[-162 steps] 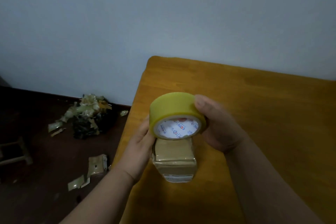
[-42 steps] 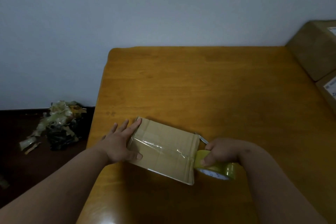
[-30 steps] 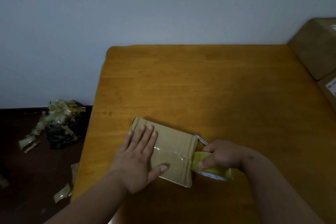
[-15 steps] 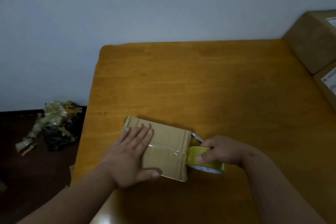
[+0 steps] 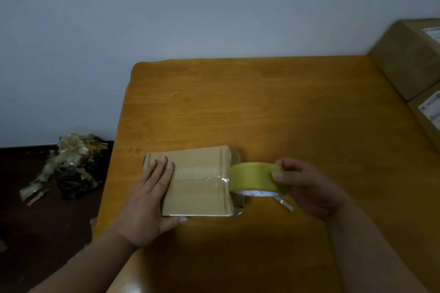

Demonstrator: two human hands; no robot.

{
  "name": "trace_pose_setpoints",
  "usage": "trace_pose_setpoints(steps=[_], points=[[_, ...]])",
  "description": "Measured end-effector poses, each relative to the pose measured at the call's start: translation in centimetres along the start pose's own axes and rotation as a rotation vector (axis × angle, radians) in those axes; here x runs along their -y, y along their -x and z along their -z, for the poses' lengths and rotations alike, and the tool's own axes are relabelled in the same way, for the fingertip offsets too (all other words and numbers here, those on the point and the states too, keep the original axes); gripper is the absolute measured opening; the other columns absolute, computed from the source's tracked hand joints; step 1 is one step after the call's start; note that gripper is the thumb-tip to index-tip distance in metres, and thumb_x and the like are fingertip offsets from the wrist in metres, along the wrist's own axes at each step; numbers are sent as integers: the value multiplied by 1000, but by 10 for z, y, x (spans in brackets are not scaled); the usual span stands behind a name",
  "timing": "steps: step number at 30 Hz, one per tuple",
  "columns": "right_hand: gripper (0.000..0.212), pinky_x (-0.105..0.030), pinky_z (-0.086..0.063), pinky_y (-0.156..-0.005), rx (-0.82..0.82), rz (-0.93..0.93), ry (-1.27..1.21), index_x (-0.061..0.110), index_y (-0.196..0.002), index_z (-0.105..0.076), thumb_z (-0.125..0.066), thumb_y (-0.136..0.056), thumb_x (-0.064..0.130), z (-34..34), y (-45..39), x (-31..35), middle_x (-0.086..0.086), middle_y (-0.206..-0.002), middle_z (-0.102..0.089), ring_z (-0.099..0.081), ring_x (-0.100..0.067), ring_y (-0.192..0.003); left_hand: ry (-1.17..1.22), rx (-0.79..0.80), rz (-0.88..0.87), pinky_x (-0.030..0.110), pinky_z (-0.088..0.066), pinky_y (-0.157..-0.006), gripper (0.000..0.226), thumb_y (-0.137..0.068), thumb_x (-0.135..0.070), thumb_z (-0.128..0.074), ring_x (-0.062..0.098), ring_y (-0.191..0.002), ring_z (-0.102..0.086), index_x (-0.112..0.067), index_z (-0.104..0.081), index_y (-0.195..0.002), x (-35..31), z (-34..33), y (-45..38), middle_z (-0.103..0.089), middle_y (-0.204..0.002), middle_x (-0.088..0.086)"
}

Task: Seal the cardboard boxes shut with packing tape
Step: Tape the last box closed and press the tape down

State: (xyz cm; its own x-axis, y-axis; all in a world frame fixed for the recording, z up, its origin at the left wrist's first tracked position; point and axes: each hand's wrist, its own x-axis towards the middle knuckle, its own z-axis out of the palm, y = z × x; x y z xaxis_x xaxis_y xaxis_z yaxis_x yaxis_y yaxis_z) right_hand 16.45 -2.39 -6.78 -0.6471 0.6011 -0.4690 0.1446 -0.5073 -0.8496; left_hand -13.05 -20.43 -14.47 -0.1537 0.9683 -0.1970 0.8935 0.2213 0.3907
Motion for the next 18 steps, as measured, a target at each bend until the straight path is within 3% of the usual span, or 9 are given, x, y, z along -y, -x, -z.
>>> trace_pose_setpoints(steps=[3,5,7,9,12,15,18], points=[[42,-24,-42,-54,116,154,-58,16,-67,-61,-91,-49,38,-33,-9,37,-1,-64,-54,-52,-13,-59,240,-51,102,47,-6,-121,121,-59,-97,-41,3,-148,17,-39,12,-151,-10,3,7,17,-160,-20],[27,-24,-41,-52,146,228,-100,18,-66,-61,-84,-59,30,-61,-19,55,-2,-62,-54,-51,-14,-57,483,-56,174,37,-10,-122,130,-51,-96,-52,1,-148,8,-40,9,-151,-21,7,5,12,-158,-22],[17,-27,-41,-56,147,272,-92,15,-72,-60,-73,-69,25,-84,-29,69,-4,-65,-56,-52,-16,-60,730,62,266,33,-16,-121,138,-49,-82,-74,1,-147,-4,-40,6,-153,-23,22,1,5,-158,-25],[11,-28,-47,-60,207,272,-77,9,-82,-60,-63,-75,17,-102,-37,81,-7,-72,-60,-57,-18,-66,909,229,276,38,-30,-118,138,-51,-61,-90,5,-146,-23,-44,1,-153,-15,44,0,-17,-160,-18],[20,-33,-51,-76,306,289,35,10,-92,-68,-69,-73,14,-129,-47,88,-11,-87,-67,-62,-23,-81,1017,338,228,26,-45,-105,123,-49,-46,-94,9,-137,-41,-38,-23,-149,-14,81,11,-49,-144,-17],[22,-30,-50,-73,301,303,233,12,-90,-70,-76,-73,25,-156,-53,88,-5,-83,-69,-63,-15,-79,1051,163,148,12,-47,-90,97,-51,-36,-91,2,-124,-54,-37,-41,-133,-23,114,20,-61,-129,-21],[54,-47,-49,-69,267,276,355,-1,-89,-64,-77,-72,49,-174,-57,81,-17,-82,-67,-61,-21,-77,1106,-35,156,38,-48,-101,93,-55,-35,-93,16,-122,-59,-28,-47,-136,-13,117,21,-64,-129,-6]])
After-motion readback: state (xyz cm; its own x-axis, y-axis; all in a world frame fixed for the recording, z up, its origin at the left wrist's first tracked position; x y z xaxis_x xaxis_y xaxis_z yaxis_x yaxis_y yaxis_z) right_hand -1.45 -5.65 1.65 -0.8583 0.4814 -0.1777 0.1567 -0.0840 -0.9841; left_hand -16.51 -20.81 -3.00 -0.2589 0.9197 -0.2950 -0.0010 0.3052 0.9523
